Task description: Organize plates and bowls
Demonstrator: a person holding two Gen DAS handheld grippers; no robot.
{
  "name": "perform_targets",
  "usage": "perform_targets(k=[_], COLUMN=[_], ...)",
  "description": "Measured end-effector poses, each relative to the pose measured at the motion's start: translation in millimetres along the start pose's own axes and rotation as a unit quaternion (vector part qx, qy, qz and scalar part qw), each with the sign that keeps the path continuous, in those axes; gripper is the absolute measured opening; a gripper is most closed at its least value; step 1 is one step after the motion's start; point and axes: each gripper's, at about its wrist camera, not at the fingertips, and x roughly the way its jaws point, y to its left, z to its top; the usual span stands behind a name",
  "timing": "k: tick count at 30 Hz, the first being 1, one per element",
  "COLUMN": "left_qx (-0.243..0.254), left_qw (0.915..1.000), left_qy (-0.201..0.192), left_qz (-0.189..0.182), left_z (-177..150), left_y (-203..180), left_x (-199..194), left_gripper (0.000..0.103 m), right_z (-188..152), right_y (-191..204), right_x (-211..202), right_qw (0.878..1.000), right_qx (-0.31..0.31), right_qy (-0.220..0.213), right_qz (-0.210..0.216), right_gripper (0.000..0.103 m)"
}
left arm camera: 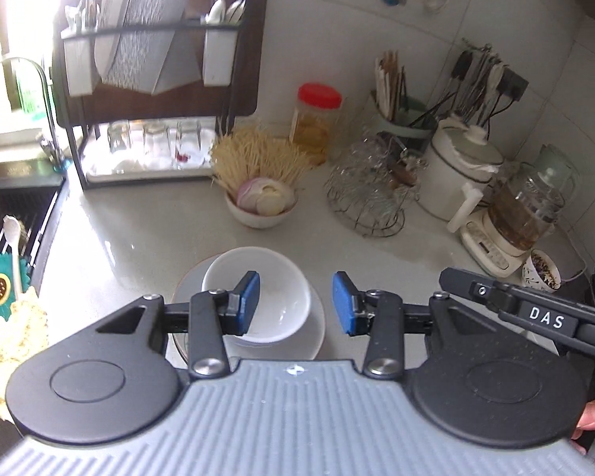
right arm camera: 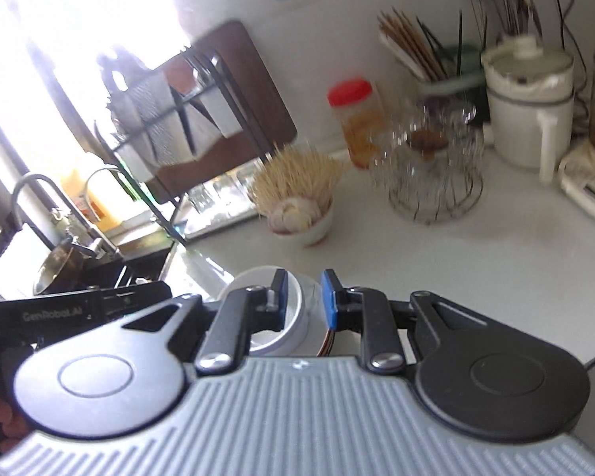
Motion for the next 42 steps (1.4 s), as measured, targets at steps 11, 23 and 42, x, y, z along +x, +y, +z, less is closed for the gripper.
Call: perform_targets(k=[11, 23, 42], left_qx=[0.009, 0.000, -0.006], left_qw=[0.9988, 0.9976, 0.9979], left_qy=[-0.047, -0.061, -0.042], left_qz=[0.011, 0.032, 0.048], left_z=[-52, -117, -175], left_y=[-57, -81, -106], left_x=[-96, -165, -179], left_gripper=[0.046, 0.046, 0.047], right_z=[-30, -72, -117], right_y=[4, 12, 10], right_x=[-94, -156, -188], right_qw=[0.998, 0.998, 0.998], right_qx=[-0.030, -0.040, -0.057], right_qy=[-0.048, -0.052, -0.036], right_qz=[0.014, 0.020, 0.005], right_gripper=[0.023, 0.023, 0.023])
